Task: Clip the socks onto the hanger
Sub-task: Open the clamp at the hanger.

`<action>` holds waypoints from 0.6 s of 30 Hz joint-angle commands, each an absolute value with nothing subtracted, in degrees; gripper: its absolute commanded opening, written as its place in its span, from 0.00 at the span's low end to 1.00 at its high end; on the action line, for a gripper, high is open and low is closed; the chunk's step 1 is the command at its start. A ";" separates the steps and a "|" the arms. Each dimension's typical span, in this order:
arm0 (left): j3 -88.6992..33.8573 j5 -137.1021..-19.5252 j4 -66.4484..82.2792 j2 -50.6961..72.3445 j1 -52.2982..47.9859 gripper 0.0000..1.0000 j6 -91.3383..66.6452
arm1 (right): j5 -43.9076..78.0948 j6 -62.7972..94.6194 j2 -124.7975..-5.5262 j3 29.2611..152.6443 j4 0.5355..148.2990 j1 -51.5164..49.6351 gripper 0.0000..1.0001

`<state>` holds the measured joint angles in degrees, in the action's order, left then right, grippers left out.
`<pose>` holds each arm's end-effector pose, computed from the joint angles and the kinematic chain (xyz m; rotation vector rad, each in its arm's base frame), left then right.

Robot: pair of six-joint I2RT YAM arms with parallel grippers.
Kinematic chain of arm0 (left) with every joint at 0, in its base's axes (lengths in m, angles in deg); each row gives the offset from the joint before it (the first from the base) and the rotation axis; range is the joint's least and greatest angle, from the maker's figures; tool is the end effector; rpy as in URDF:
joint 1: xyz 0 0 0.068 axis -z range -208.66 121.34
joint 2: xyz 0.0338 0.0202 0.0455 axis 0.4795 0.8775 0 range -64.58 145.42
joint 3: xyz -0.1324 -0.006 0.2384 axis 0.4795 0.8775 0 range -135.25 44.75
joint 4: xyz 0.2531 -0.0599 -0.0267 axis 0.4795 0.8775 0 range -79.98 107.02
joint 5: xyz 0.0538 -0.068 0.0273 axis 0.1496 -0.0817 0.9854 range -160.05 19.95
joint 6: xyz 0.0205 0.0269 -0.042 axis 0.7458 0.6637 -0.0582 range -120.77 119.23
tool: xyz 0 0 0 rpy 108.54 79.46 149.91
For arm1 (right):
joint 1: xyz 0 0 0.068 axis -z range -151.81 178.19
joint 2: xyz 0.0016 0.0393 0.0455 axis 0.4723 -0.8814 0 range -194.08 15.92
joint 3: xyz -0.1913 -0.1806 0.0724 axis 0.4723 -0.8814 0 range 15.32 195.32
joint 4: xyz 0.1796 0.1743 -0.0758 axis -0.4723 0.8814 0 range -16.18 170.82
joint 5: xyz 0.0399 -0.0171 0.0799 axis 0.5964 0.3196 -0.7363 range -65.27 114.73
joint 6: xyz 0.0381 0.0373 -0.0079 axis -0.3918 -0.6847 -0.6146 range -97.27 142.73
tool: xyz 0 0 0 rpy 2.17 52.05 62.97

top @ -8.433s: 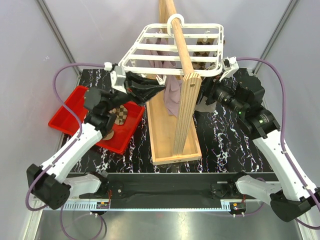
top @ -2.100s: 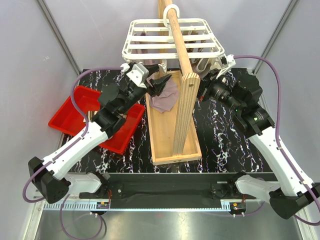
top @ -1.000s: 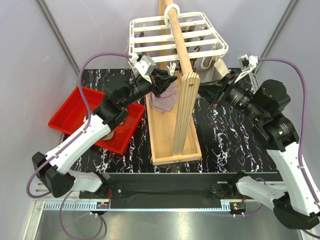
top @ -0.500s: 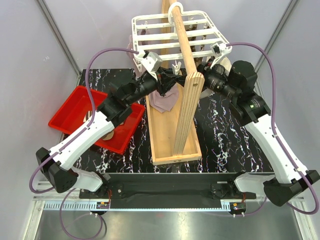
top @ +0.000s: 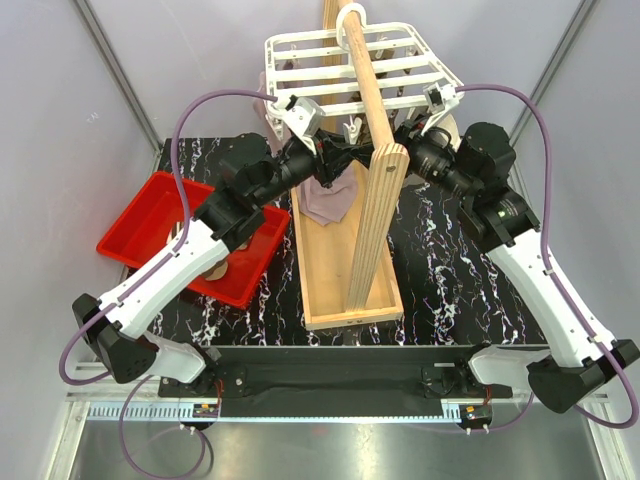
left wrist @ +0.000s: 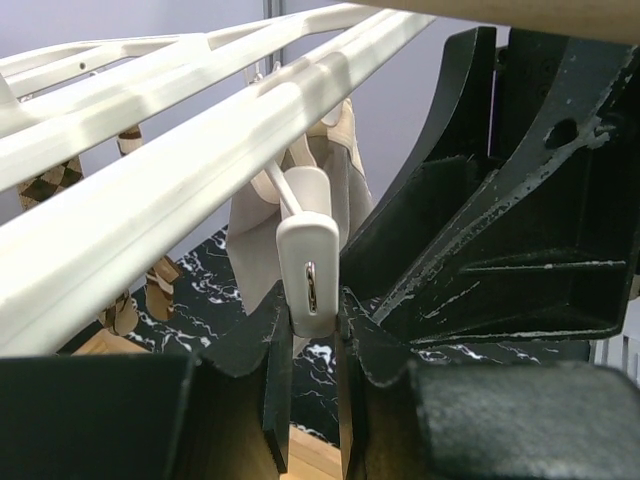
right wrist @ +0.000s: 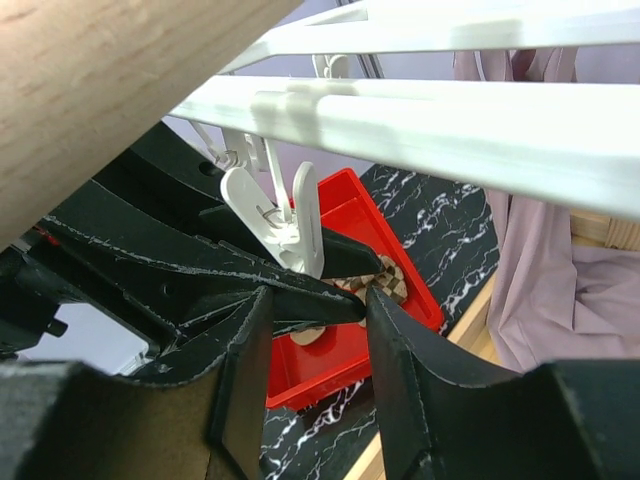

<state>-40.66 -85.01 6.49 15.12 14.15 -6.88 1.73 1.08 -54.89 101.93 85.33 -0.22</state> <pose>0.2268 -0.2225 0.4746 0.6725 1.3128 -0.8840 0.2213 0.1354 0.4953 -0.4306 1.5264 0.9920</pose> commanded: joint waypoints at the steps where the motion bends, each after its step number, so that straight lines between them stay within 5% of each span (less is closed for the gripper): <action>1: -41.65 -84.47 12.48 16.98 14.59 0.00 -7.71 | 2.50 0.67 -52.55 101.63 75.32 -0.91 0.47; 18: -40.94 -85.08 12.48 16.80 14.85 0.00 -7.71 | 1.27 -1.18 -53.16 102.68 73.12 -0.91 0.59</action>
<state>-40.77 -84.16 7.93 15.14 14.48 -6.88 1.58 -1.09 -51.43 100.31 75.14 -0.30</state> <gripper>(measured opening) 0.203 0.591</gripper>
